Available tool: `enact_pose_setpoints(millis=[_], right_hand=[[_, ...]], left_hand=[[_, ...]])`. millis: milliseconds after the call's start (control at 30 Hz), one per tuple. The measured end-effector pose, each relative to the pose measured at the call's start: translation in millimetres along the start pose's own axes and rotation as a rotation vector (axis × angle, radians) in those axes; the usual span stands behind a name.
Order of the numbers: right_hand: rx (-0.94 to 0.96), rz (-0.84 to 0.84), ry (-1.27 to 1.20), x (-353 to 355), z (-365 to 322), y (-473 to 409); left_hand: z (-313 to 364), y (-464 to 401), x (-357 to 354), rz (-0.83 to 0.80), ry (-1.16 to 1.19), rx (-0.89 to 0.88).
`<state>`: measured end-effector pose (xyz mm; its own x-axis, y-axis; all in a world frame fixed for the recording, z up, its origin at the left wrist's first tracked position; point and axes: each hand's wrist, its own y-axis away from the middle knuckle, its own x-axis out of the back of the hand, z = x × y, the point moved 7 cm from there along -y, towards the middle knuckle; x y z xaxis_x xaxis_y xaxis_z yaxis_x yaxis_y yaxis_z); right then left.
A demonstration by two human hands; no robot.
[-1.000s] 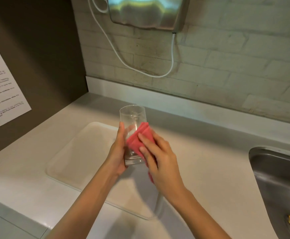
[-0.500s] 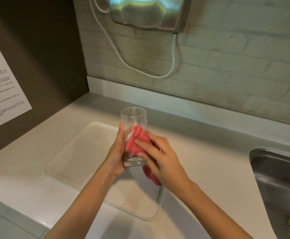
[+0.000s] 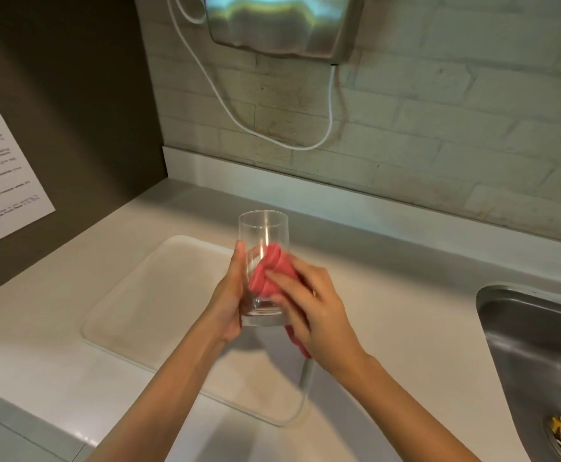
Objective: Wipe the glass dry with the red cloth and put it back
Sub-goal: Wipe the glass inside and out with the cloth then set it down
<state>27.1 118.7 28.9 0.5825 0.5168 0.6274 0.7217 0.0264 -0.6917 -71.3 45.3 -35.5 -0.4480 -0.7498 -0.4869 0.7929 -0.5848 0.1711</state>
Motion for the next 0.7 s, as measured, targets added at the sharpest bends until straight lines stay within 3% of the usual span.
enact_pose_setpoints(millis=[133,267,367,500,567,700], right_hand=[[-0.239,0.135,-0.021,10.9,17.7,-44.9],[-0.004,0.012,0.19,-6.1,-9.4,-34.4],[0.076,-0.025,0.097,-12.3,-18.3,10.3],[-0.303,0.194,-0.243,3.8,12.5,7.7],[-0.407,0.266,-0.29,11.0,23.2,-16.6],[-0.248,0.199,-0.051,8.3,13.4,-32.6]], left_hand=[[-8.7,-0.5,-13.9,-0.018,0.037,0.041],[-2.9,-5.4,-6.5,0.017,0.04,0.025],[5.7,-7.6,6.5,0.058,-0.009,0.004],[4.3,-3.7,0.2,0.039,-0.006,0.011],[-1.3,-2.2,-8.9,0.006,-0.015,0.022],[-1.8,-2.5,-12.5,0.006,0.002,0.004]])
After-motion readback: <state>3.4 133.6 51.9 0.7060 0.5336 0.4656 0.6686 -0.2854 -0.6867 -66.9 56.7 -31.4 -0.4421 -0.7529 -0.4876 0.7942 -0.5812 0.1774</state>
